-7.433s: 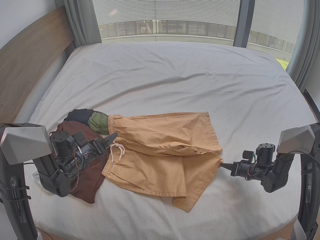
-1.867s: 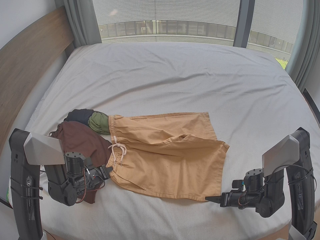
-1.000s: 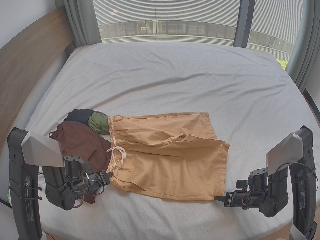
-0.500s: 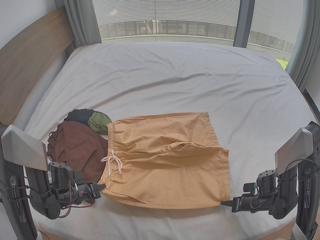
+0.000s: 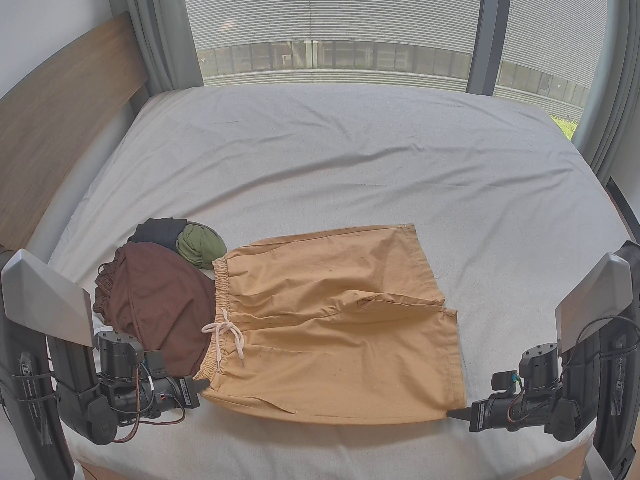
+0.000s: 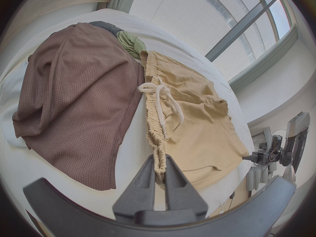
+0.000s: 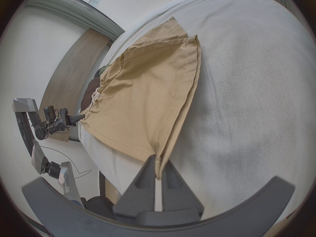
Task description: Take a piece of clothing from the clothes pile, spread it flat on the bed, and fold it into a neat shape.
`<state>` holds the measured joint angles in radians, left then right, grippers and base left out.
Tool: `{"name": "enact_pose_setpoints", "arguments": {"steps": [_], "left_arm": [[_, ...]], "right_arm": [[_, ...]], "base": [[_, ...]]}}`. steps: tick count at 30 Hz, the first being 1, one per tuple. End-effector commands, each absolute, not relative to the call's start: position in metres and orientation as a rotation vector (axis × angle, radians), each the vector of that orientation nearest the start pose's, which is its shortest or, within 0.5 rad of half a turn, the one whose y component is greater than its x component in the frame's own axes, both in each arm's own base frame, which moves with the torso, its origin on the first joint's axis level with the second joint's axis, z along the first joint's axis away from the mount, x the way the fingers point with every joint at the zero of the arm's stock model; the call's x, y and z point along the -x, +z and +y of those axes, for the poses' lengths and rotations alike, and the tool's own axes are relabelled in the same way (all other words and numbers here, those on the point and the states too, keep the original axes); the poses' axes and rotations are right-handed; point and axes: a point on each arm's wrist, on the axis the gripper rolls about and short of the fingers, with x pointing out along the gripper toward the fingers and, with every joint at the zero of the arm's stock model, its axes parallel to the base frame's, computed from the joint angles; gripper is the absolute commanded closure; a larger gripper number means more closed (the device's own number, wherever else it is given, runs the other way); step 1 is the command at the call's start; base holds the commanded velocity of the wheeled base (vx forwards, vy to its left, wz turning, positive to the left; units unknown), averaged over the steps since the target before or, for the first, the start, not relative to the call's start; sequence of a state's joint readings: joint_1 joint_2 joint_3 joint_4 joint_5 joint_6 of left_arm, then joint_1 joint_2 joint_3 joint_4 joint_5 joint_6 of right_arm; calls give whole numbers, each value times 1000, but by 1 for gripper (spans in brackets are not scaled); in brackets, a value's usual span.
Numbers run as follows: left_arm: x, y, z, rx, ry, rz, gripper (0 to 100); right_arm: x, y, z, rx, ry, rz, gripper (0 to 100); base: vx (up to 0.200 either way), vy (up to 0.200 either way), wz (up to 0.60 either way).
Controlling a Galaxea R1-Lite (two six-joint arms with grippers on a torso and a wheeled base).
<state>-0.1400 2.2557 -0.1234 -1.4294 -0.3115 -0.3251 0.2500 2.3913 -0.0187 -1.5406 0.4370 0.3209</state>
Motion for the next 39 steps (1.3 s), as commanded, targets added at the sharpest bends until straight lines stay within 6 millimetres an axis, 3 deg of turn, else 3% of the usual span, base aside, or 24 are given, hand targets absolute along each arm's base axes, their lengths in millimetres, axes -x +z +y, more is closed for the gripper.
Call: {"name": "enact_pose_setpoints", "arguments": {"steps": [1, 11, 23, 39], "left_arm": [[-233, -26, -40, 361, -310, 794, 100], [-234, -37, -41, 355, -314, 777, 100], [-224, -38, -39, 338, -313, 811, 100], [-226, -39, -37, 328, -321, 803, 100]], "right_arm": [[-201, -47, 61, -369, 499, 963, 100], [-202, -47, 60, -371, 498, 960, 100], [-197, -48, 61, -357, 499, 999, 100], [-199, -46, 60, -353, 502, 978, 100]], "base": [[0, 0, 0], [0, 0, 0], [0, 0, 0], [0, 0, 0]]}}
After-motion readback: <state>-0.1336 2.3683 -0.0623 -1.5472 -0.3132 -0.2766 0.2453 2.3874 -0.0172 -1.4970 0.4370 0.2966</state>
